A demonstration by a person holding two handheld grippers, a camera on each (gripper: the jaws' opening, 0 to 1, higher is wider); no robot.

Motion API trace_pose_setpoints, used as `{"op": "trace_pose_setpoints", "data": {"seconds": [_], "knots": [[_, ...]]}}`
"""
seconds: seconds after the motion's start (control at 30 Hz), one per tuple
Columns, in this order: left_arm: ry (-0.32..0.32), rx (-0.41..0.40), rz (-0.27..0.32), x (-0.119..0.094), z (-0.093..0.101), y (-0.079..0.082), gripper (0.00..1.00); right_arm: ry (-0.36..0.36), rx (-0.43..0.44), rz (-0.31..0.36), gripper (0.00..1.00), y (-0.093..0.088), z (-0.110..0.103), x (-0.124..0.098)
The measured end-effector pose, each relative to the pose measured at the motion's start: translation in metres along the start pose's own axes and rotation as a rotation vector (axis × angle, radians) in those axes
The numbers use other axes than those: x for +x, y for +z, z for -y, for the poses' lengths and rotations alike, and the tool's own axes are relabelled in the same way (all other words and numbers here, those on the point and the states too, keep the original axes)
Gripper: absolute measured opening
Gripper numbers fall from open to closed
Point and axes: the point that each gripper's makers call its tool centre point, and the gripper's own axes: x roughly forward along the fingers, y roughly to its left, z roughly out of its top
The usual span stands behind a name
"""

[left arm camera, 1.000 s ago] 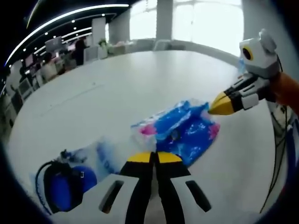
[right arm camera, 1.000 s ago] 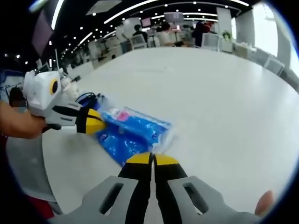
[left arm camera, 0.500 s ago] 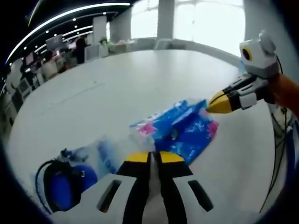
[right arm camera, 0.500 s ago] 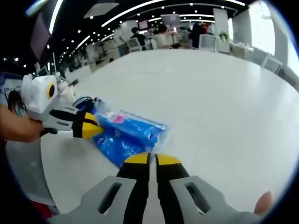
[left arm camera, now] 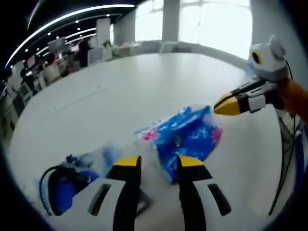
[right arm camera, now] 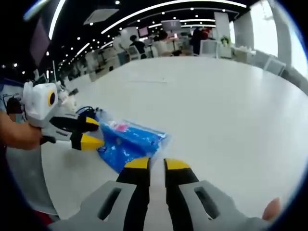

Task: Arrange the tabletop items into an orderly group along one side of the table until the central work area is clear of visible clutter.

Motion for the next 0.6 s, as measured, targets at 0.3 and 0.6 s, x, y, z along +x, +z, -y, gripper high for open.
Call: {"op": "trace_pose_setpoints", "data": {"seconds": [0.3,0.6], "knots": [[-0.038,-0.003,0.021,-0.008,0.009,0.005,0.42,0.01,-0.039,0.013,0.36,-0.001,-0.009,-0.005],[-0.126,0.0,0.079,-0.017,0.029,0.01,0.68,0.005,0.002,0.073,0.68,0.006,-0.013,-0.015]]}}
